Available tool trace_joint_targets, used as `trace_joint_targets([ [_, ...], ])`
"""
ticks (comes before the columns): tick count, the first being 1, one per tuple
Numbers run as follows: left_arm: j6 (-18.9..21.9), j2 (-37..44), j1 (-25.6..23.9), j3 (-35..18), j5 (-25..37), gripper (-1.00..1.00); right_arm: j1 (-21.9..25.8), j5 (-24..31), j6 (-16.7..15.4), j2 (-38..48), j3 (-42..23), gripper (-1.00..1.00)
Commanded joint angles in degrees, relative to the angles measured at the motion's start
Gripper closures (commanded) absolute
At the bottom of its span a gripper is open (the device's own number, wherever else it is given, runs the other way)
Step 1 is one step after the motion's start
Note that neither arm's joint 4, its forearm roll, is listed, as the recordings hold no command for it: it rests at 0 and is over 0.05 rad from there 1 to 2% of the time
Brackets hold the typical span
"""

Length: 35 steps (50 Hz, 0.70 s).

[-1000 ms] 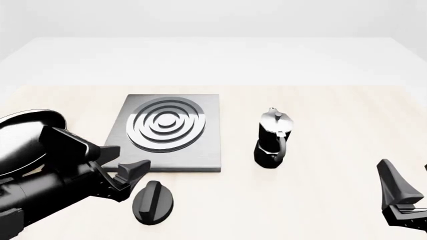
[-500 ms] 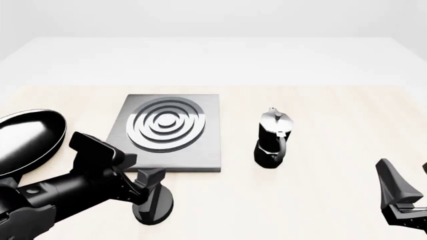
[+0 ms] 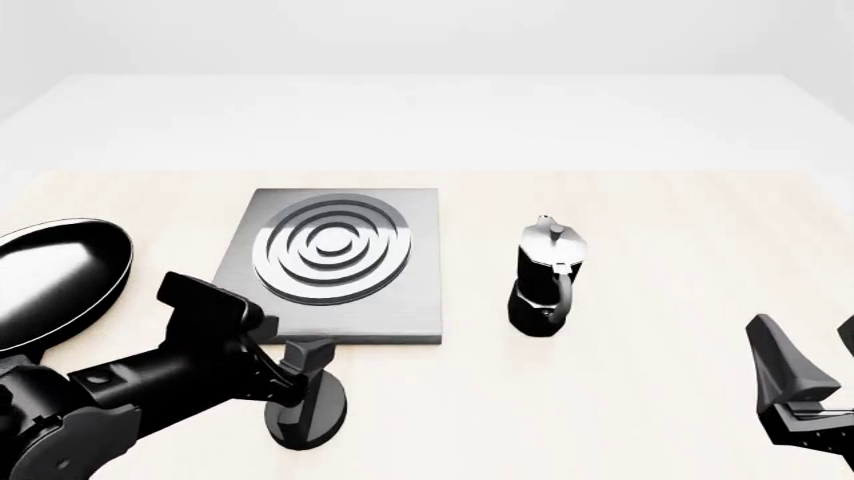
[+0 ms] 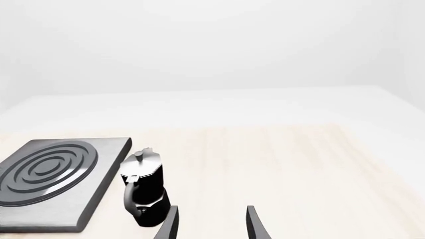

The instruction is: Turn on the stove.

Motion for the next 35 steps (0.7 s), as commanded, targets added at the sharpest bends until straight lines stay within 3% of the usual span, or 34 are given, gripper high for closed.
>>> trace_joint_targets([
  [1, -0.9, 3.6, 0.1, -0.1, -2.1, -1.0, 0.1, -0.4, 0.3, 0.6, 0.0, -1.0],
  [35, -2.4, 12.3, -0.2, 0.4, -7.7, -1.0, 0.1, -1.1, 0.6, 1.5, 0.0, -1.0],
])
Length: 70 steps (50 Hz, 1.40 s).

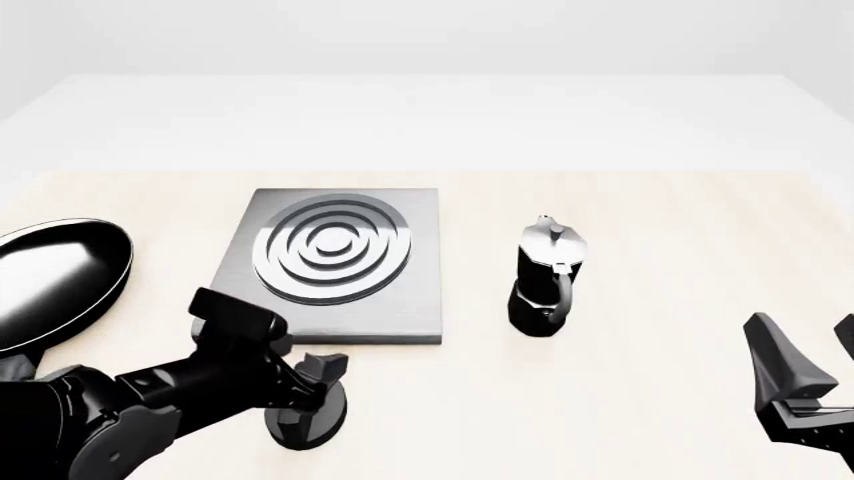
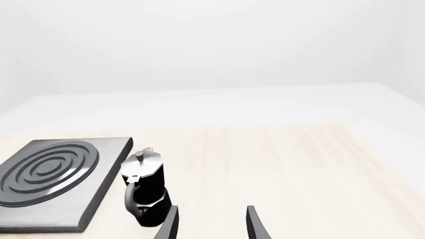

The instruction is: Turn on the stove.

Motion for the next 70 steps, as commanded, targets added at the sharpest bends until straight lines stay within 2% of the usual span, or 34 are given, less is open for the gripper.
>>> trace_joint_targets([
  [1, -0.1, 2.3, 0.1, 0.1, -1.3, -1.0, 0.0, -0.3, 0.0, 0.2, 0.0, -1.0],
  [25, -0.8, 5.7, 0.4, 0.3, -2.5, -1.0, 0.0, 0.0, 0.2, -0.3, 0.0, -1.0],
  [35, 0.0, 6.0, 1.0, 0.4, -2.2, -1.0, -0.1, 0.6, 0.2, -1.1, 0.0, -1.0],
  [61, -1.7, 10.2, 1.1, 0.4, -4.4, -1.0, -0.1, 0.6, 0.3, -1.2, 0.0, -1.0],
  [70, -1.5, 9.4, 2.4, 0.6, -4.1, -1.0, 0.1, 0.5, 0.3, -1.0, 0.0, -1.0],
])
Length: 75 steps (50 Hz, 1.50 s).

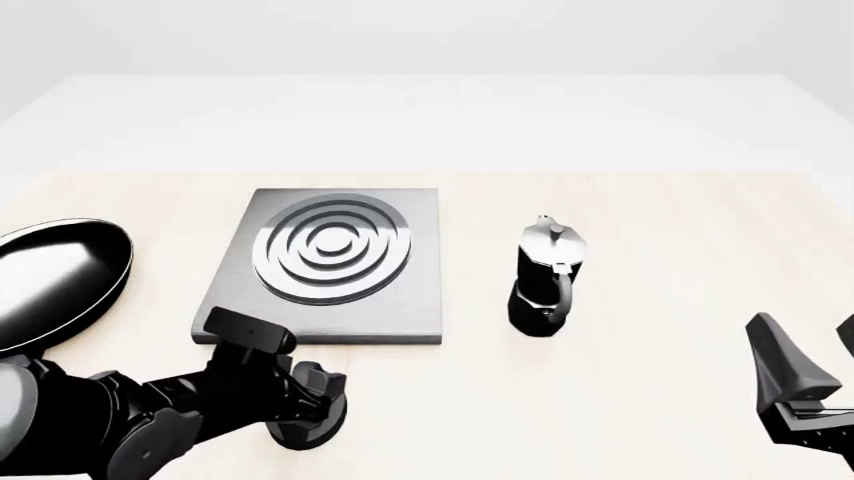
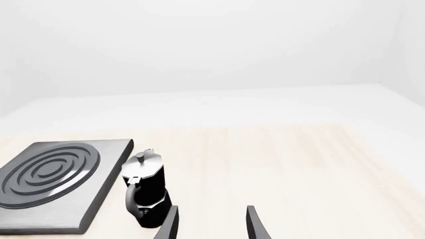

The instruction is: Turn on the stove.

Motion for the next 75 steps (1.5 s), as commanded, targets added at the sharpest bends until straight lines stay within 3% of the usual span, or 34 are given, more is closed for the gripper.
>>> trace_joint_targets([
  [1, 0.2, -0.2, 1.3, 0.2, -0.1, -1.0, 0.1, -0.2, 0.0, 0.4, 0.0, -1.0],
  [27, 2.8, -4.9, 9.0, 0.4, 1.7, -1.0, 0.3, -1.7, -0.6, 2.6, 0.0, -1.0],
  [63, 3.8, -6.5, 11.9, 3.1, 0.6, -1.0, 0.2, 0.3, -1.0, -0.2, 0.0, -1.0],
  [69, 4.3, -10.2, 12.7, 3.1, 3.5, -1.0, 0.1, -0.2, -1.2, 0.4, 0.0, -1.0],
  [75, 8.4, -18.1, 15.1, 3.7, 7.8, -1.0, 0.3, -0.3, -1.4, 0.6, 0.0, -1.0],
])
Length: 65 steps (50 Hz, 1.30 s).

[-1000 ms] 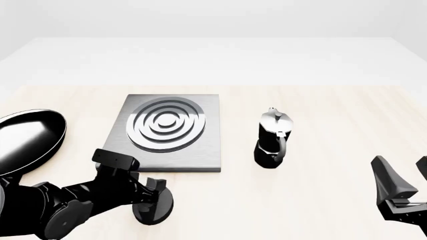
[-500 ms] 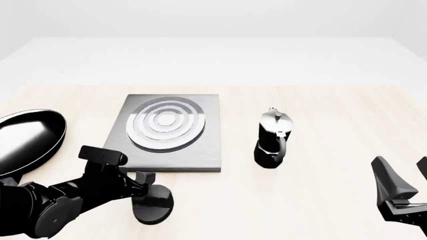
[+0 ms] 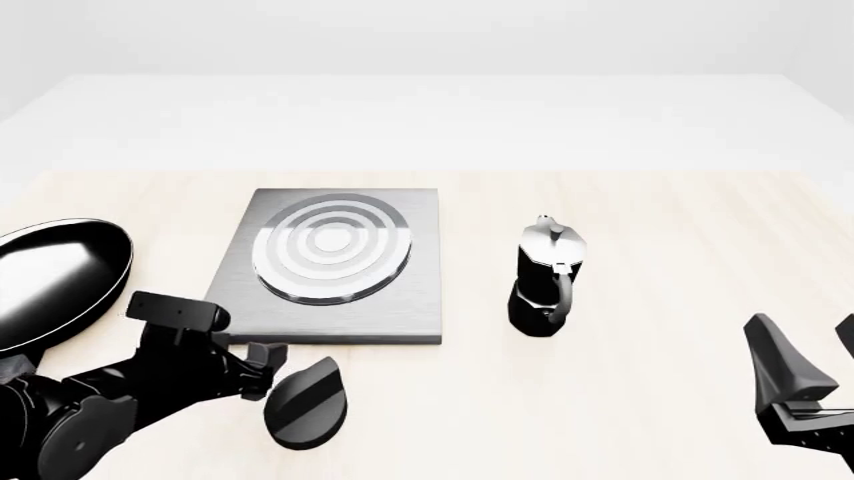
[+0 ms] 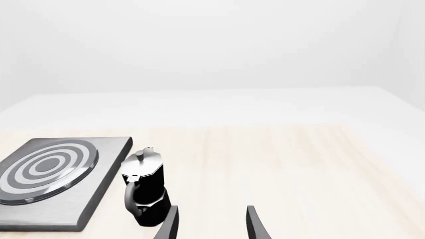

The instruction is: Turn on the stove.

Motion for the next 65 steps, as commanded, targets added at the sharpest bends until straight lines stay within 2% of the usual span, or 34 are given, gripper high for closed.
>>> trace_joint_targets([
  [1, 3.9, -8.2, 2.7, 0.7, 4.7, -1.0, 0.1, -0.2, -0.3, 0.3, 0.0, -1.0],
  [3, 6.2, -10.7, 3.4, 1.1, 5.4, -1.0, 0.1, -0.1, -0.4, 0.2, 0.0, -1.0],
  [7, 8.5, -15.9, 4.8, 1.7, 8.1, -1.0, 0.2, -0.3, -0.3, 0.6, 0.0, -1.0],
  [15, 9.0, -22.1, 5.9, 3.2, 11.6, -1.0, 0.4, -1.3, -0.6, 2.0, 0.0, -1.0],
  [25, 9.8, -34.3, 5.9, 4.4, 18.6, -1.0, 0.3, -0.7, -1.1, 1.3, 0.0, -1.0],
  [26, 9.6, -37.2, 5.1, 4.5, 19.8, -1.0, 0.4, -0.9, -1.2, 1.6, 0.0, -1.0],
  [27, 14.0, -40.9, 5.5, 5.3, 20.9, -1.0, 0.4, -1.0, -1.2, 1.6, 0.0, -1.0],
  [28, 13.3, -42.1, 4.7, 5.3, 21.6, -1.0, 0.4, -1.0, -1.1, 1.7, 0.0, -1.0],
  [29, 14.7, -44.7, 4.9, 5.3, 23.2, -1.0, 0.4, -0.9, -1.0, 1.5, 0.0, -1.0],
  [34, 16.1, -52.2, 6.0, 5.3, 28.1, -1.0, 0.5, -1.0, -1.1, 1.8, 0.0, -1.0],
  [35, 16.1, -52.3, 6.0, 5.3, 28.2, -1.0, 0.5, -1.1, -1.1, 1.8, 0.0, -1.0],
  [36, 15.9, -57.5, 5.2, 4.7, 31.6, -1.0, 0.5, -0.9, -1.0, 1.6, 0.0, -1.0],
  [38, 15.7, -59.8, 5.8, 4.4, 33.4, -1.0, 0.5, -0.7, -1.1, 1.3, 0.0, -1.0],
  [39, 14.1, -61.9, 5.0, 3.8, 35.2, -1.0, 0.5, -0.4, -1.0, 0.8, 0.0, -1.0],
  [40, 15.3, -64.2, 5.4, 3.8, 36.8, -1.0, 0.5, 0.0, -1.1, 0.3, 0.0, -1.0],
  [41, 14.0, -66.0, 5.3, 3.2, 38.3, -1.0, 0.5, 0.2, -1.1, 0.2, 0.0, -1.0],
  [42, 15.8, -68.6, 4.9, 3.2, 40.2, -1.0, 0.5, 0.2, -0.9, 0.1, 0.0, -1.0],
  [43, 15.8, -68.7, 4.9, 3.2, 40.3, -1.0, 0.5, 0.4, -0.9, 0.0, 0.0, -1.0],
  [44, 12.4, -71.4, 4.8, 2.1, 42.7, -1.0, 0.5, 0.5, -0.9, -0.2, 0.0, -1.0],
  [46, 14.2, -74.2, 5.9, 1.7, 44.8, -1.0, 0.4, 0.9, -0.7, -0.7, 0.0, -1.0],
  [52, 13.4, -77.6, 4.6, 0.5, 47.1, -1.0, 0.6, 0.4, -0.6, 0.1, 0.0, -1.0],
  [53, 11.8, -77.7, 3.3, -0.6, 47.1, -1.0, 0.6, 0.5, -0.4, 0.0, 0.0, -1.0],
  [58, 14.4, -77.7, 2.8, -1.0, 46.2, -1.0, 0.6, 0.1, -0.5, 0.5, 0.0, -1.0],
  [65, 14.6, -77.7, 1.9, -0.5, 45.8, -1.0, 0.5, -0.1, -0.9, 0.9, 0.0, -1.0],
])
